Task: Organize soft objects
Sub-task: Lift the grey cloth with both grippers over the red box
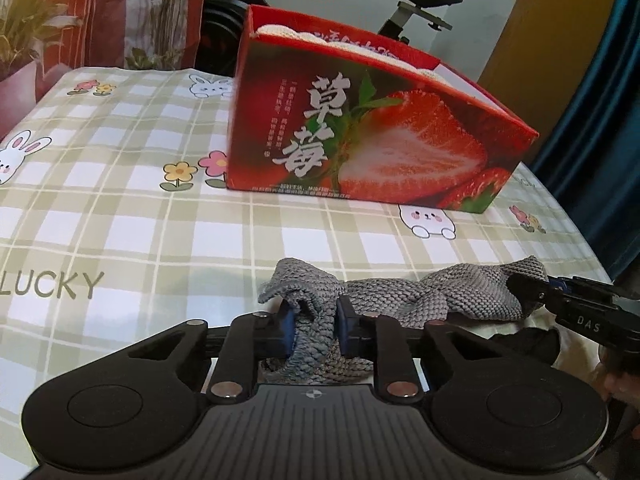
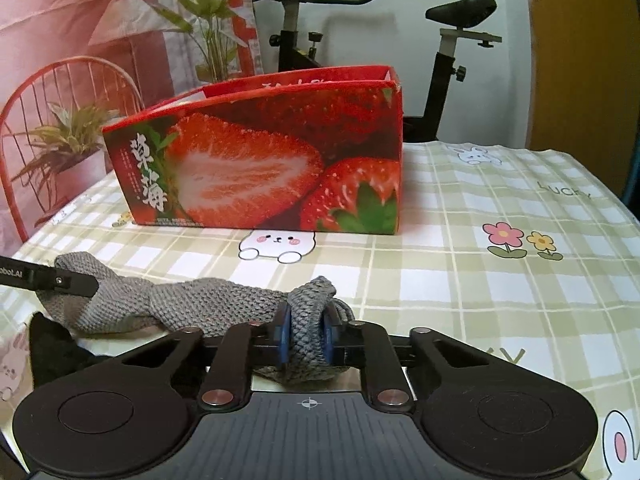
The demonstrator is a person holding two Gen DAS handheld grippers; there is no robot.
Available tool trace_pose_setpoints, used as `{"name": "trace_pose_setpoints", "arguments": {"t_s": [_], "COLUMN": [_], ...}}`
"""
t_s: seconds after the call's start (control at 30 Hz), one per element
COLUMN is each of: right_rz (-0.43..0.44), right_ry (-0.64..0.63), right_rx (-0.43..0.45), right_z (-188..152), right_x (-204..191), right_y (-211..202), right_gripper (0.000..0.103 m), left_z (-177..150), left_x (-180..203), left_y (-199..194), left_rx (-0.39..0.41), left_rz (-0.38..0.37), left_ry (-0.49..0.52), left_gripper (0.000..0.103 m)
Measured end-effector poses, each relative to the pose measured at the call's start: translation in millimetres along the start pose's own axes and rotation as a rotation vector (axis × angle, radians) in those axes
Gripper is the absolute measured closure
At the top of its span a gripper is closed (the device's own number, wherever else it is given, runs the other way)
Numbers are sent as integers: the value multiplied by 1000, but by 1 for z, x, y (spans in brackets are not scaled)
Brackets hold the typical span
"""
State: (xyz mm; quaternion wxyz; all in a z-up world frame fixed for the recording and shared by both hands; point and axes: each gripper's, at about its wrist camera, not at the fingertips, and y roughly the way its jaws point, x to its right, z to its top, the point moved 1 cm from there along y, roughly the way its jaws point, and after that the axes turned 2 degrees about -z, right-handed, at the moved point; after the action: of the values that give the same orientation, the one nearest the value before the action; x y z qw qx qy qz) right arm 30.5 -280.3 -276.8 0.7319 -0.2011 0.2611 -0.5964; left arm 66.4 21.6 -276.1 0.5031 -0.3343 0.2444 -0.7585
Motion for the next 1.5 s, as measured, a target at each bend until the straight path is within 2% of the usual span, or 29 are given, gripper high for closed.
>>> {"name": "trace_pose_setpoints", "arguments": {"t_s": [0.3, 0.47, 0.9, 1.23, 1.33, 1.4, 1.43, 1.5], "right_rz": [72, 118, 169, 134, 109, 86, 72, 39], "right_ry": [-36, -89, -165, -212, -225, -240, -246, -254], "right_rx": [28, 35, 109, 188, 211, 219, 219, 214], "right_z": [25, 47, 109, 155, 170, 177, 180, 186], "right_x": [-6, -15, -21, -23, -22, -22, -21, -20], "right_y": [-7, -10, -38, -43, -36, -28, -23, -10], "right_gripper": [92, 93, 94, 94, 94, 94, 94, 94], "left_z": [16, 29, 67, 107, 125, 136, 139, 150], "left_x": [-1, 2, 13, 20, 24, 27, 29, 28], "left_y": [-19, -34, -70, -77, -70, -60, -54, -39], "left_rx": [73, 120, 199, 277, 291, 293, 289, 263], "left_rz": [14, 19, -2, -10, 4, 27, 45, 43], "left_ry": [10, 39, 98, 101, 114, 164, 194, 190], "left_gripper": [84, 85, 85, 85, 85, 85, 85, 85]}}
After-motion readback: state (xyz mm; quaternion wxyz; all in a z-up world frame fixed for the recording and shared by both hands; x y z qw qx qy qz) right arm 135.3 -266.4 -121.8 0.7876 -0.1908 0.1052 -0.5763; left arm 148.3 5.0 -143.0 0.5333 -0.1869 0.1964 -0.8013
